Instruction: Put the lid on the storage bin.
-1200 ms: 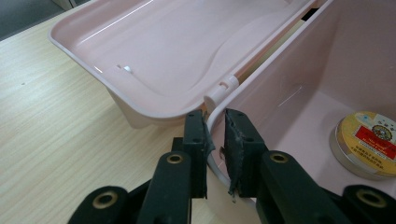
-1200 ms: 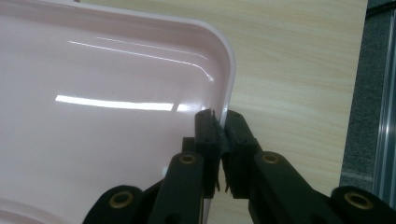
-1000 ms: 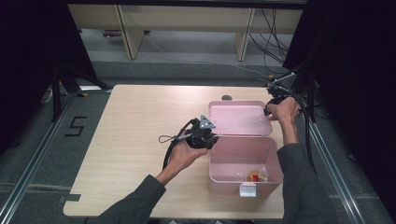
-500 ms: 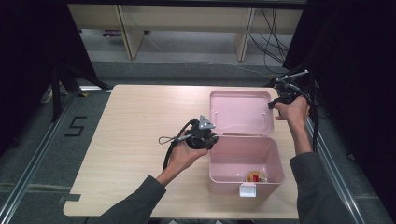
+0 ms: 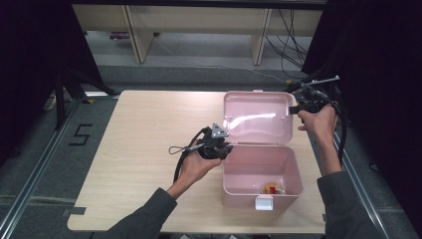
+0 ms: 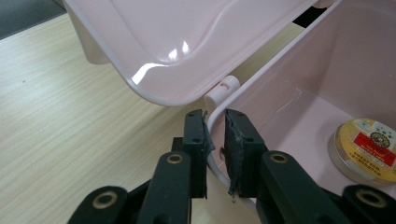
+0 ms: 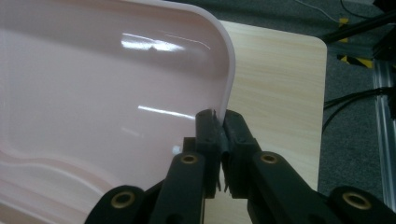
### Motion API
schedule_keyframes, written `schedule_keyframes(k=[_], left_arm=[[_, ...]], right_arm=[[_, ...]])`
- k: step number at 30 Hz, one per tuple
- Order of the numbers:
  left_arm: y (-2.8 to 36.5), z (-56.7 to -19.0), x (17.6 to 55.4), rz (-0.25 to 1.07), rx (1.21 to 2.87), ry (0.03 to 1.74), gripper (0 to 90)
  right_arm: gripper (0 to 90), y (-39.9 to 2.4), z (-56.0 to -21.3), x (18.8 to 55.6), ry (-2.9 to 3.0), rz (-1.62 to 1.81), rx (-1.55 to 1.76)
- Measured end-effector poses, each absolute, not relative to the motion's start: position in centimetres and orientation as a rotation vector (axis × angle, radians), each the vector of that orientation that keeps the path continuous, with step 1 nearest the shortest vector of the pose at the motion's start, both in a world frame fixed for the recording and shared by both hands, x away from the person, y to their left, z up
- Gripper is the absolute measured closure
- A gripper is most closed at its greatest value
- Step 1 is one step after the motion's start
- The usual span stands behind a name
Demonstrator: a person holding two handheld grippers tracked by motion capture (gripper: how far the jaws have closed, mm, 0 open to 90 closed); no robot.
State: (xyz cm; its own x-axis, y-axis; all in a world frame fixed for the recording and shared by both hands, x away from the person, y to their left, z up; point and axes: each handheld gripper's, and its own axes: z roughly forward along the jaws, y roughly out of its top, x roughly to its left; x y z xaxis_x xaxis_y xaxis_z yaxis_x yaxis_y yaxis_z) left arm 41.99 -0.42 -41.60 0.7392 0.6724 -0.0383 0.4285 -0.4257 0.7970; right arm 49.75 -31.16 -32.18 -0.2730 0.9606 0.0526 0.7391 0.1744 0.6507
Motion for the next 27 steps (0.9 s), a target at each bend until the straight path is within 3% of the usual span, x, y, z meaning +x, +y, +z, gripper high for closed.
schedule_keyframes(k=[27], left_arm=[[-0.4, -41.9, 41.6, 0.378, 2.042, 0.860, 78.2]], right_arm=[[87.8, -31.7, -30.7, 43.5, 1.980, 1.002, 1.386]])
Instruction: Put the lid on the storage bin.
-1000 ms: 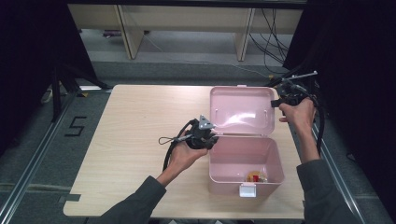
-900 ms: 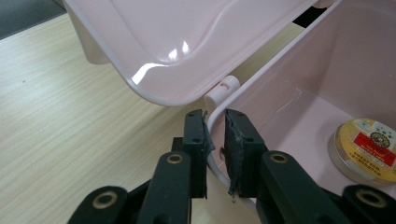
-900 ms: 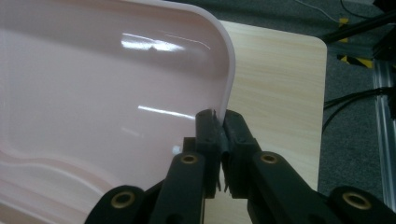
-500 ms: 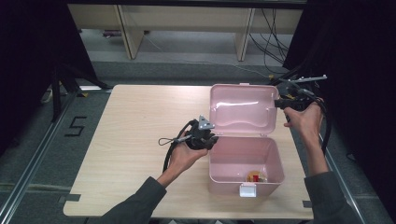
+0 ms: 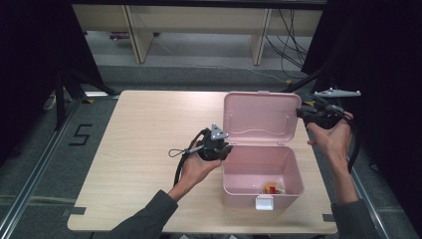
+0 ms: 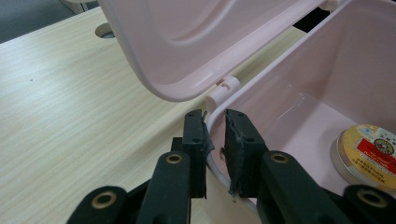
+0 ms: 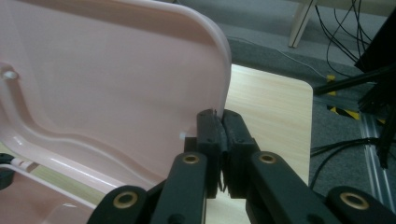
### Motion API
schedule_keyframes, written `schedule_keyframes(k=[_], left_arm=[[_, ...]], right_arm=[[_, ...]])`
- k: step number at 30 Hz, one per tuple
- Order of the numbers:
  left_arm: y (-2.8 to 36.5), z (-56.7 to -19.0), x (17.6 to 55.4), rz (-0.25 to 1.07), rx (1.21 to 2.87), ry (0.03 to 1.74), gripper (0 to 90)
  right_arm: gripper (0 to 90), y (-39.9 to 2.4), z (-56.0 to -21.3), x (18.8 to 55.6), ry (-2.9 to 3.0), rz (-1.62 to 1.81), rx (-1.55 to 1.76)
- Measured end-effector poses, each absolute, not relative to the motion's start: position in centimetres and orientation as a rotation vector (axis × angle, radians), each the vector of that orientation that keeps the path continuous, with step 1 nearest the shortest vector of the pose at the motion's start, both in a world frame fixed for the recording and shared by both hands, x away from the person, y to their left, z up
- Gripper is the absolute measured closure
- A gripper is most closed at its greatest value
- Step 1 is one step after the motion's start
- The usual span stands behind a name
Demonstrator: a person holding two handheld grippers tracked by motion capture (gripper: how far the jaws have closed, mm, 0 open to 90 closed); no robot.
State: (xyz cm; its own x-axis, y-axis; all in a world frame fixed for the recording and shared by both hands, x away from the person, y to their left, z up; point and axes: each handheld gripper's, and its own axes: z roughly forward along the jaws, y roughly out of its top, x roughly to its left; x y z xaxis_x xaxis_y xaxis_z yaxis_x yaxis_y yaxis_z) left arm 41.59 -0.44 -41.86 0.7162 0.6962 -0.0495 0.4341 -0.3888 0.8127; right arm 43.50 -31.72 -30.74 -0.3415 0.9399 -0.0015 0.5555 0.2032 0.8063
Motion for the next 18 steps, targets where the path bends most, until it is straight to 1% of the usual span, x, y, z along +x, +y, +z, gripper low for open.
schedule_keyframes(k=[18], left_arm=[[-0.5, -42.1, 41.4, 0.377, 2.012, 0.871, 77.7]], right_arm=[[87.7, -32.4, -31.3, 38.9, 1.907, 1.119, 1.332]])
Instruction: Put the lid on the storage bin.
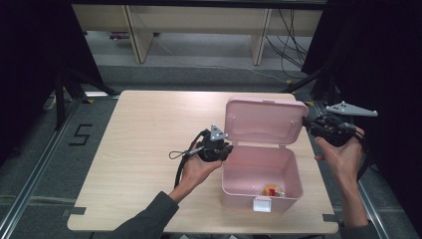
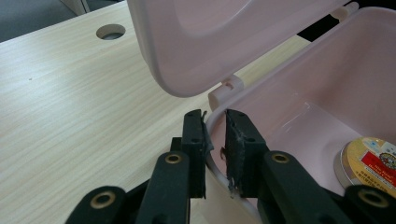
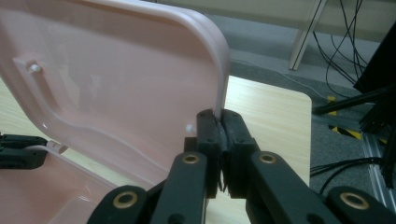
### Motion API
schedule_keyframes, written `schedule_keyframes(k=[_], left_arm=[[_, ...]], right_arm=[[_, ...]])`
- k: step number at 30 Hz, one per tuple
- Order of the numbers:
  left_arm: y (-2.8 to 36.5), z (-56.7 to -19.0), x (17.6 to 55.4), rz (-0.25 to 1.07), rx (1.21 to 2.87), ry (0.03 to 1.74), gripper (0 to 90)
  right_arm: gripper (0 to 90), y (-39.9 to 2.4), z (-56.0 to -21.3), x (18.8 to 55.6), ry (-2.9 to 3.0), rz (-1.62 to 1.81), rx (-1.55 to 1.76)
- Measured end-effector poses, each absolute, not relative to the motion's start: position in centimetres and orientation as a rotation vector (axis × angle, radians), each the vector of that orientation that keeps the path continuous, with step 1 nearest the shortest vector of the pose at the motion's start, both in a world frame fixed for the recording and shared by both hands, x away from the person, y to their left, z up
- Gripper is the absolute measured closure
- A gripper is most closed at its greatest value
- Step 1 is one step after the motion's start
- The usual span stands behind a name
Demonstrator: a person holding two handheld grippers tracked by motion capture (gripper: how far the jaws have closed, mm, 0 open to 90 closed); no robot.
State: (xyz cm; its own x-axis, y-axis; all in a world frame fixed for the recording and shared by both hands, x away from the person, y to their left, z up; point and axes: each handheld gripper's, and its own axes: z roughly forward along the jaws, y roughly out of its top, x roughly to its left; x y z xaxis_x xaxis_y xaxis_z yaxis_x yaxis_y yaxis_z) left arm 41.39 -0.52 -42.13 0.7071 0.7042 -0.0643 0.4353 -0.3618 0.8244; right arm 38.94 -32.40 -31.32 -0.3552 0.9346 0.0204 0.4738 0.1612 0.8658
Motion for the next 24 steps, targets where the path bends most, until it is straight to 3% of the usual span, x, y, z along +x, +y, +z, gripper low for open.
schedule_keyframes(k=[24], left_arm=[[0.2, -42.0, 41.3, 0.348, 1.964, 0.874, 77.7]], right_arm=[[88.0, -32.9, -32.1, 35.0, 1.890, 1.141, 1.225]])
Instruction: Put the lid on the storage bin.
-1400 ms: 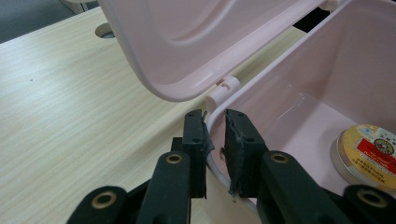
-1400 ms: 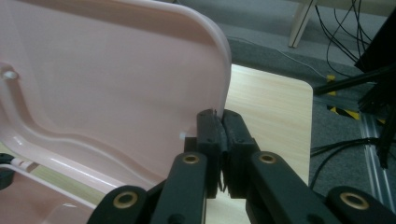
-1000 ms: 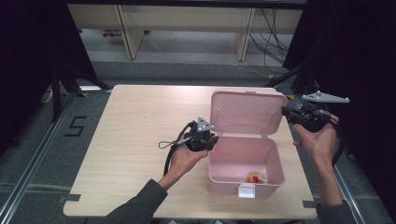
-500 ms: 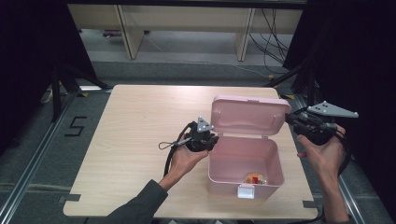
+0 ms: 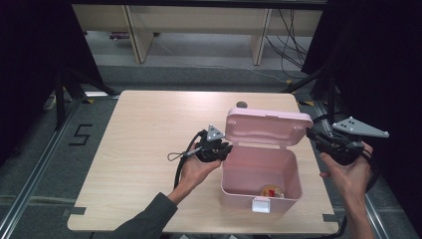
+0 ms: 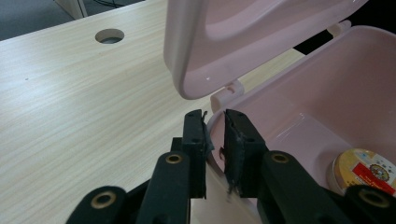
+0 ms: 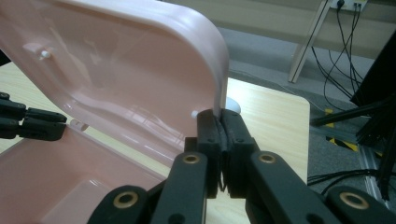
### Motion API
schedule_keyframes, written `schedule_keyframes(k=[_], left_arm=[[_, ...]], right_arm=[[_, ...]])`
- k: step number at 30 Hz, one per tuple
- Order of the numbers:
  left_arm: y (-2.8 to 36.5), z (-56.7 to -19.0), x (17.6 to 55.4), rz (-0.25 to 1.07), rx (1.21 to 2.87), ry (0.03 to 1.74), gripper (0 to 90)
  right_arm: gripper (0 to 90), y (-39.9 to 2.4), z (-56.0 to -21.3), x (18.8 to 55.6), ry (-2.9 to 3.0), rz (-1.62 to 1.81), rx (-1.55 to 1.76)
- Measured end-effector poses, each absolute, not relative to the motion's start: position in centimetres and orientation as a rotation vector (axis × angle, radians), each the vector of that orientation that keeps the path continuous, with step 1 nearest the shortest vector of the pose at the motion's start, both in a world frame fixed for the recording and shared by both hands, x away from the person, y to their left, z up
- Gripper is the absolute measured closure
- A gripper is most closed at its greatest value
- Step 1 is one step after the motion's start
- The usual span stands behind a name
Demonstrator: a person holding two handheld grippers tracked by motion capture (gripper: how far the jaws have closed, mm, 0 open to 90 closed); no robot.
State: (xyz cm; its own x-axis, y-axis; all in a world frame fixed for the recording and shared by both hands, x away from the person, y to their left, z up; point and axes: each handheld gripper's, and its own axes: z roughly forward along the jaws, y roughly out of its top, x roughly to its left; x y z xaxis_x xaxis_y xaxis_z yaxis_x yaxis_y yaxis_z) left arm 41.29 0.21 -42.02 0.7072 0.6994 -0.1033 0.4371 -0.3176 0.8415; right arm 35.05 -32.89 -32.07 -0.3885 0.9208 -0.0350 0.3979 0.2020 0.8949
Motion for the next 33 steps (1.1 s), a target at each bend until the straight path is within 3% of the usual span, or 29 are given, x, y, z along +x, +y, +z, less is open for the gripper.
schedule_keyframes(k=[8, 24, 33], left_arm=[[1.3, -41.3, 40.5, 0.342, 1.941, 0.863, 70.0], [7.1, -40.3, 34.7, 0.321, 1.965, 0.787, 47.2], [9.7, -40.9, 31.8, 0.329, 1.995, 0.764, 41.2]], right_arm=[[87.8, -32.6, -32.5, 34.1, 1.860, 1.140, 1.222], [83.5, -33.2, -33.2, 31.7, 1.919, 1.147, 1.193], [80.2, -33.0, -33.8, 30.6, 1.927, 1.141, 1.182]])
